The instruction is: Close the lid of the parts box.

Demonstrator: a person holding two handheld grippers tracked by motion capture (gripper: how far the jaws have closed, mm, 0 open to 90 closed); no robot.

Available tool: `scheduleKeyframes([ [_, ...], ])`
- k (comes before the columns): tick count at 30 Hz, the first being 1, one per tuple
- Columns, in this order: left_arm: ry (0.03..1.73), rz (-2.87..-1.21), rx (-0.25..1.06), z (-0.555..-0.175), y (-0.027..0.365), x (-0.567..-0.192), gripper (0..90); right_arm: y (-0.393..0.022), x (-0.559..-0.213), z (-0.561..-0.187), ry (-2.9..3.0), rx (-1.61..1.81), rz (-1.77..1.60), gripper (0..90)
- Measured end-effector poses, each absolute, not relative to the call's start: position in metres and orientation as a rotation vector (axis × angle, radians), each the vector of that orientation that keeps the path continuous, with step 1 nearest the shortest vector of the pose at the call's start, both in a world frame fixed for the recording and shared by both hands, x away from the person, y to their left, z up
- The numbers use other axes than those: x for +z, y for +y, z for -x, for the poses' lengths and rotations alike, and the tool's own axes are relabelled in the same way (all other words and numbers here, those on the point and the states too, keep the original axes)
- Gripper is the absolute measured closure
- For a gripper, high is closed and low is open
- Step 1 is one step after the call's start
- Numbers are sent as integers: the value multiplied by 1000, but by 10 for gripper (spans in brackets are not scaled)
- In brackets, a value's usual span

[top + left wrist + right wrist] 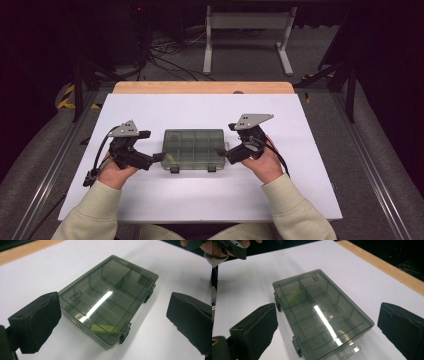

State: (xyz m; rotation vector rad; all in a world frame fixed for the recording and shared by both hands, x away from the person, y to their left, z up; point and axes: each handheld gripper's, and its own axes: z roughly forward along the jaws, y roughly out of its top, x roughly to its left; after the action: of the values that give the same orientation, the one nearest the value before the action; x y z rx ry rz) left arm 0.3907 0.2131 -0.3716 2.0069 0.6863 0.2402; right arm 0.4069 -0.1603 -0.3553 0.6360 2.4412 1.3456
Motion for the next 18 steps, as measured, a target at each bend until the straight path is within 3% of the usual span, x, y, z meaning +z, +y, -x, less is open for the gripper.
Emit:
scheduleKeyframes([
  [18,658,-1794,332,-361,242,-379,5,-198,-357,-383,2262,1498,-620,4],
])
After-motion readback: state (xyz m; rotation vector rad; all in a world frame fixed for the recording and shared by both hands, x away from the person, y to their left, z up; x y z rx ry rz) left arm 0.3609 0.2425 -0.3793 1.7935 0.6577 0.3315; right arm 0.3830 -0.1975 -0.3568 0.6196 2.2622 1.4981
